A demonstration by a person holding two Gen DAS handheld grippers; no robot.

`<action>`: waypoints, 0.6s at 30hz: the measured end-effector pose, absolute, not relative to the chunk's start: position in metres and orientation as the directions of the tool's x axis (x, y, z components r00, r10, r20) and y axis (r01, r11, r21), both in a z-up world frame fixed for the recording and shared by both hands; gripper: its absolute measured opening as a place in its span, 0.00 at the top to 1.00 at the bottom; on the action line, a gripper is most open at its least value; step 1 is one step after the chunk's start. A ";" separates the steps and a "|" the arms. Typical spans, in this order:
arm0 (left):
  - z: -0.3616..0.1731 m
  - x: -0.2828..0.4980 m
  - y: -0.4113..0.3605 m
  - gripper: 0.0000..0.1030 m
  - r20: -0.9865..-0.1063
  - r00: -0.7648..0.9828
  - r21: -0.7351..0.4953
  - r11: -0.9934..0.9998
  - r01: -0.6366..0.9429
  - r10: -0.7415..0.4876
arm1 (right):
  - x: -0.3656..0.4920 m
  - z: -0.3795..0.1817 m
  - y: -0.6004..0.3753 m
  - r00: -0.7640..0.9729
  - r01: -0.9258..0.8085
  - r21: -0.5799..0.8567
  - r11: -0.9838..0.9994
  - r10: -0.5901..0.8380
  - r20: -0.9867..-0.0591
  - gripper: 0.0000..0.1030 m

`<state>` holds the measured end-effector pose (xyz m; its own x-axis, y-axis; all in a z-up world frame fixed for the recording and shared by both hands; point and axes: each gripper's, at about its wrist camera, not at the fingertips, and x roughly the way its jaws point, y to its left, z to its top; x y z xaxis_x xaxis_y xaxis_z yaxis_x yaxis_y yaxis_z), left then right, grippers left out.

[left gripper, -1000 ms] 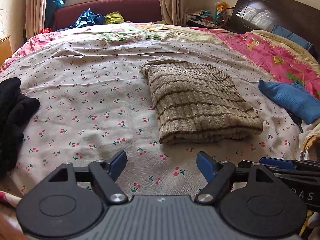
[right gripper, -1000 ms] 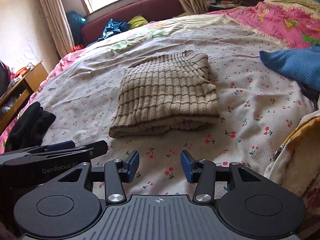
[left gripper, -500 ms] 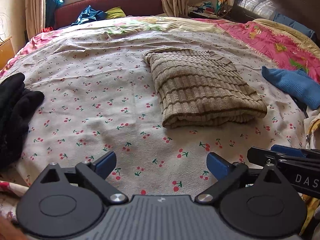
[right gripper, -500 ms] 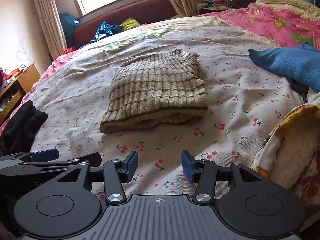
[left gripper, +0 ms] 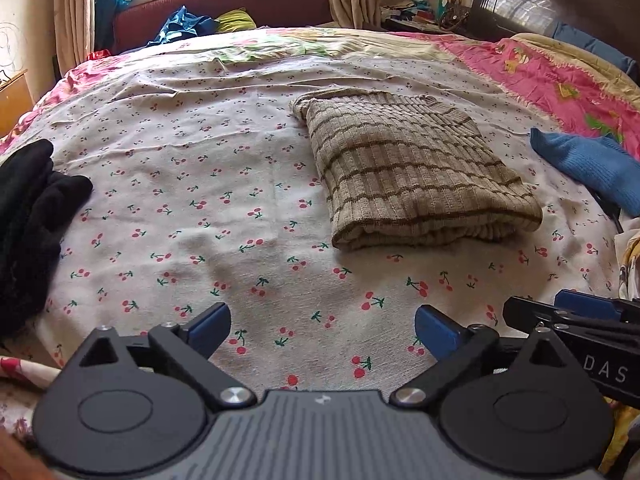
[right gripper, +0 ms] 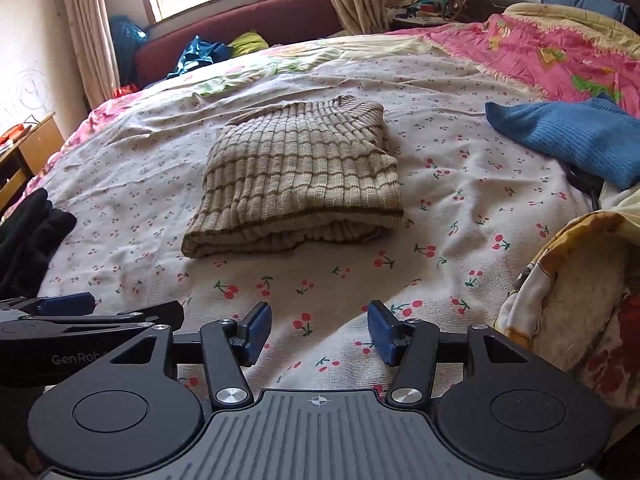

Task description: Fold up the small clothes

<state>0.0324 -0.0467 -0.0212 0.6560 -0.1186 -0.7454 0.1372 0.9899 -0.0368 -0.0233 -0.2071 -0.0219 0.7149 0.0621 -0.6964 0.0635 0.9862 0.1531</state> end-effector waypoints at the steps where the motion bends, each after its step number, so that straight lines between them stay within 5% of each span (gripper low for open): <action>1: -0.022 0.032 -0.047 0.00 -0.746 0.655 -0.037 0.990 0.137 -0.118 | -0.023 -0.022 -0.207 0.714 0.065 0.146 0.987 0.056 -0.698 0.48; 18: -0.018 0.029 -0.052 0.00 -0.725 0.684 0.018 0.991 0.136 -0.081 | -0.025 -0.020 -0.206 0.727 0.061 0.137 0.989 0.050 -0.685 0.48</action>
<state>0.0294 -0.0516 -0.0176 0.6844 -0.0811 -0.7246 0.1360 0.9906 0.0176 -0.0253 -0.2058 -0.0200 0.7270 0.0498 -0.6848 0.0614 0.9886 0.1372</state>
